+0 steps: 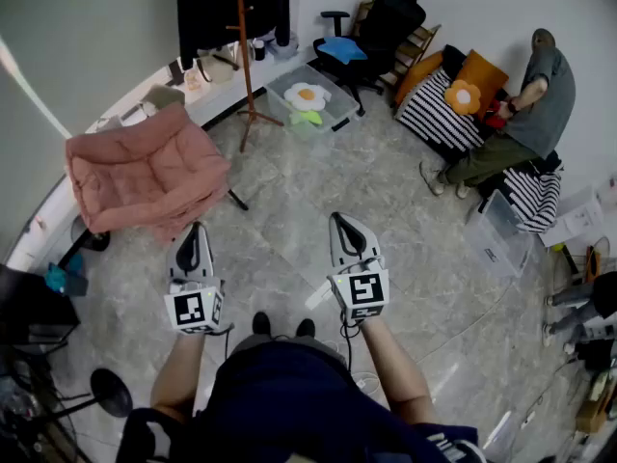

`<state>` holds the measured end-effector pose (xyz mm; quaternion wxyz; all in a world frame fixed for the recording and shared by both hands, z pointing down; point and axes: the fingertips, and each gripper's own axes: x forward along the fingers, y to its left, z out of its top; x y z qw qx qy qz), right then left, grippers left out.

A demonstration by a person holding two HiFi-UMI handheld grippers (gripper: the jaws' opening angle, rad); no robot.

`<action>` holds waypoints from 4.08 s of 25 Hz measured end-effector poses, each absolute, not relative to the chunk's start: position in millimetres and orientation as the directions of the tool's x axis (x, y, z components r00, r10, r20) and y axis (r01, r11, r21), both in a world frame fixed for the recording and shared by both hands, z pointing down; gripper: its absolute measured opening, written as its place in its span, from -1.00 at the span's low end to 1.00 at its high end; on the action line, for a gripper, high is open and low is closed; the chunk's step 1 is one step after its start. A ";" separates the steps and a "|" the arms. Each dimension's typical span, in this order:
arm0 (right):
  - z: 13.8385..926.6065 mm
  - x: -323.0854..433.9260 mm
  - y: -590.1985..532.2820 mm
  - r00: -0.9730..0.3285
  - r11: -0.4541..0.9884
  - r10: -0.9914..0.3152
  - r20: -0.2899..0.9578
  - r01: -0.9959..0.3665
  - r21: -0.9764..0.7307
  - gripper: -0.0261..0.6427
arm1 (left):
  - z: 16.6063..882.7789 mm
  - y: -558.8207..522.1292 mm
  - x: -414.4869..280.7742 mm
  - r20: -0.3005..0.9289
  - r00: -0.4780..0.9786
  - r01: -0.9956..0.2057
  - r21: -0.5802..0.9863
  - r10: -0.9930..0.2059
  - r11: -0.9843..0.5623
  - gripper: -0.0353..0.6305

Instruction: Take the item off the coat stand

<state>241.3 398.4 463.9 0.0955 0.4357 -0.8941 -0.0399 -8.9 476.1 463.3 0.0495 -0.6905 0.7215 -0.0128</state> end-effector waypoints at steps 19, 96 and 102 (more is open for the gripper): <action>463.6 237.5 394.3 -0.611 0.621 -0.783 0.118 -0.761 0.188 -0.86 | 468.1 467.5 -6.0 -0.055 -0.025 -0.997 -0.078 -0.998 0.029 -0.83; 372.1 -18.7 -106.3 -0.861 0.830 -0.509 0.014 -0.486 0.272 0.16 | 464.0 44.0 -168.7 -0.012 -0.084 -0.995 -0.053 -0.996 0.085 -0.83; 349.3 -74.6 -184.1 -0.858 0.818 -0.513 -0.012 -0.494 0.295 0.16 | 446.8 -29.1 -215.3 -0.032 -0.065 -0.995 -0.072 -0.997 0.067 -0.82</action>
